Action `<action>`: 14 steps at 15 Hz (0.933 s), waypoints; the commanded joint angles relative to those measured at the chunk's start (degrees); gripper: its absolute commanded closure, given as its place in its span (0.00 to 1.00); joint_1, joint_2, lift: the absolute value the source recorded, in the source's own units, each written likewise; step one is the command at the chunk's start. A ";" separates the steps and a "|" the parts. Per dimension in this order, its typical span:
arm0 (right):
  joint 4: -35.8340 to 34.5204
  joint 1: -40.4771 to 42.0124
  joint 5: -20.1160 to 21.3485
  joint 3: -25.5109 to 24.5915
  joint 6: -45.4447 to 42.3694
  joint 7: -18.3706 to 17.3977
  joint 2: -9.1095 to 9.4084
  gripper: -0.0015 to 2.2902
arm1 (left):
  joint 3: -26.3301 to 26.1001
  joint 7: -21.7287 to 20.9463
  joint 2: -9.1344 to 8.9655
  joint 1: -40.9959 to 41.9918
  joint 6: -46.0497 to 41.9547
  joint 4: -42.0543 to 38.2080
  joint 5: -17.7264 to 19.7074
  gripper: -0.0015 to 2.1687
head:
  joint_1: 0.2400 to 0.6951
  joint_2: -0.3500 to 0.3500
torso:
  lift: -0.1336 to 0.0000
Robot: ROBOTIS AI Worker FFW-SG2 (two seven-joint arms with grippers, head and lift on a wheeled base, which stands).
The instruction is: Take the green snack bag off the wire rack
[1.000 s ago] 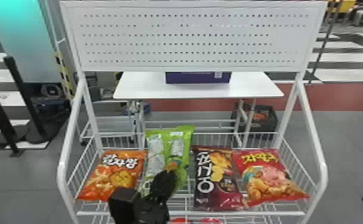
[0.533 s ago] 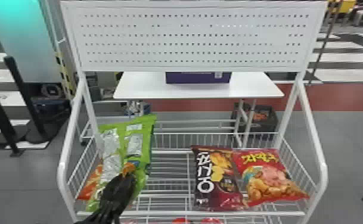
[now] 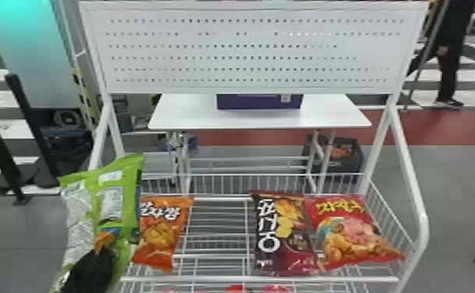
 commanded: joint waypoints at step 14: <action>0.12 0.17 -0.35 -0.09 0.00 0.01 -0.03 0.08 | 7.15 -3.08 -1.51 10.35 -7.75 -2.06 0.62 0.79 | 0.57 0.50 | 1.00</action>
